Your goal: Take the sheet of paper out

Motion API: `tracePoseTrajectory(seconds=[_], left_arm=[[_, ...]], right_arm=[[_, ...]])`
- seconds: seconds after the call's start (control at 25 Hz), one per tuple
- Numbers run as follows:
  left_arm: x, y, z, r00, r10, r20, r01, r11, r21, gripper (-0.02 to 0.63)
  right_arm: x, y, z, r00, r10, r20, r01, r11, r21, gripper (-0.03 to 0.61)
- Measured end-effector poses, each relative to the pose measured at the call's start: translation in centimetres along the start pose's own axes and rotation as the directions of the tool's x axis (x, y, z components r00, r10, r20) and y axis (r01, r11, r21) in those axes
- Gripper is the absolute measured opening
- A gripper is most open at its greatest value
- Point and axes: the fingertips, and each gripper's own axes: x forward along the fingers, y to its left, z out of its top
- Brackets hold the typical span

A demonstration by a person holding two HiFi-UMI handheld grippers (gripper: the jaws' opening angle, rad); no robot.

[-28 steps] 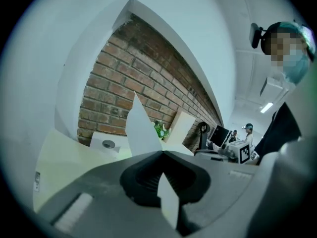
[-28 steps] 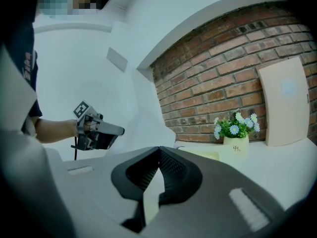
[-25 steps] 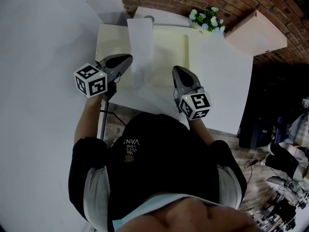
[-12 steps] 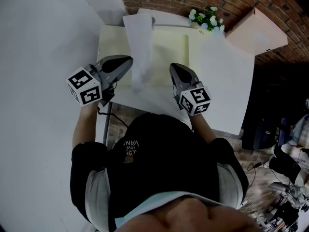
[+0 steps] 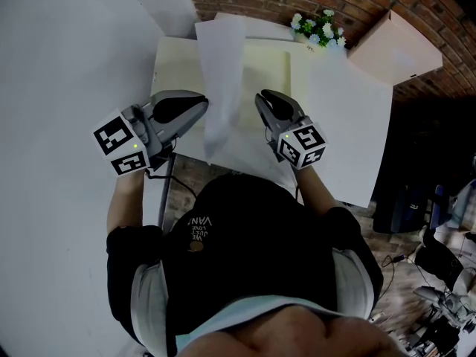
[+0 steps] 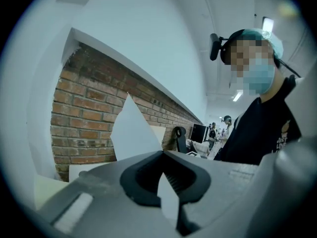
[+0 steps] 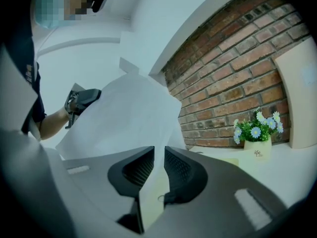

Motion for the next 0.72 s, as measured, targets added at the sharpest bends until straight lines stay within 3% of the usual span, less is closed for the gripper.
tracePoseTrajectory(seconds=[0.4,0.72], left_arm=[[-1.3,-5.8,2.0,0.995,-0.08,0.06,0.076,0.995,0.07,0.0],[-2.1,-9.4,3.3,0.981,-0.157,0.117,0.147,0.985,0.087,0.0]], right_arm=[[-1.7,0.8,2.5,0.986,0.11,0.126,-0.119,0.991,0.065,0.111],[-3.1,2.7,4.2,0.933,0.281,0.224,-0.321,0.932,0.167,0.121]])
